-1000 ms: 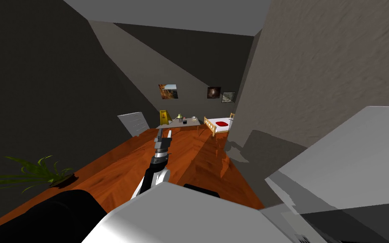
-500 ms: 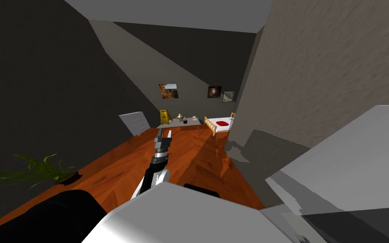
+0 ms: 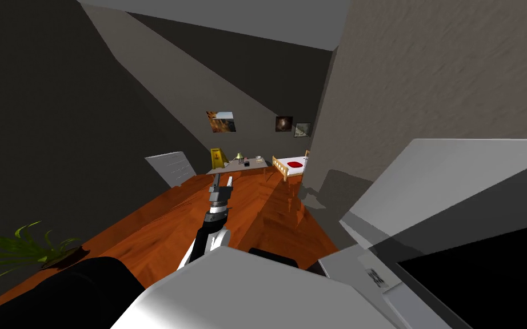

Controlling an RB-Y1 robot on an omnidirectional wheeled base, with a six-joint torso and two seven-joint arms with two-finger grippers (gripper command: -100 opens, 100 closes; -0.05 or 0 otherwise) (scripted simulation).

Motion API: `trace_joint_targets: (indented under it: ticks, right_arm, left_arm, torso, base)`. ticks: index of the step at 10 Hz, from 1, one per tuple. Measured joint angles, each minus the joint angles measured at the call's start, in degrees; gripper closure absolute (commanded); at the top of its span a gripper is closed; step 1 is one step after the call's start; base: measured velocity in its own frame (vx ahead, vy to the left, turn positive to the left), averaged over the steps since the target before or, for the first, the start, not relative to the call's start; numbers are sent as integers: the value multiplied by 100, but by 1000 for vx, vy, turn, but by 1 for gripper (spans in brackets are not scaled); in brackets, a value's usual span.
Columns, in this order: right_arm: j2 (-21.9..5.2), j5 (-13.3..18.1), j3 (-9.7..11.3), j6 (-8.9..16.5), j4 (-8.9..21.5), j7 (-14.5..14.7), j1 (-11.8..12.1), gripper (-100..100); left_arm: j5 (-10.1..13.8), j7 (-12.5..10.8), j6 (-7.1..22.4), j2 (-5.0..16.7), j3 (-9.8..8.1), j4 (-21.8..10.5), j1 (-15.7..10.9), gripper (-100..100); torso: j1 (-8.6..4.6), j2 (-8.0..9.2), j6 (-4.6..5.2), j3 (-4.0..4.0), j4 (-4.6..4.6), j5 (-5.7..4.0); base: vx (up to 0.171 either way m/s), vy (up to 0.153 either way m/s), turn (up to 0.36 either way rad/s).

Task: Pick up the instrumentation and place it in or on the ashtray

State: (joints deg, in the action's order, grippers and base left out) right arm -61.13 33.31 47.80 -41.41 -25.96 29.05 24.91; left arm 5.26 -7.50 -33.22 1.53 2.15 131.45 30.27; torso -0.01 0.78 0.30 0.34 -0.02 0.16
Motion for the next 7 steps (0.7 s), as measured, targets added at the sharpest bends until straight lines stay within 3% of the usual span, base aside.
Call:
trace_joint_targets:
  ticks: [2, 3, 5, 7]
  right_arm:
    - [-258, -124, -153, -25, -307, 33, 139, 100]
    - [-307, -167, -210, -82, -315, 82, 153, 100]
    - [-303, -219, -295, -313, -48, 199, 32, 100]
    - [-593, -376, -471, -348, -391, 221, 175, 100]
  left_arm:
    - [0, 0, 0, 0, 0, 0, 0, 0]
    - [0, 0, 0, 0, 1, 0, 0, 0]
    - [0, 0, 0, 0, 0, 0, 1, 0]
    - [0, 0, 0, 0, 1, 0, 0, 0]
  torso:
    - [12, -3, 9, -2, -1, 4]
    - [11, -9, 2, -2, 2, 3]
    - [17, -48, 0, -25, -6, 10]
    - [26, -11, 12, -5, 0, 12]
  base:
    - [-179, -19, -220]
    - [-78, -15, 20]
    - [-110, -17, -223]
    - [-160, -16, -109]
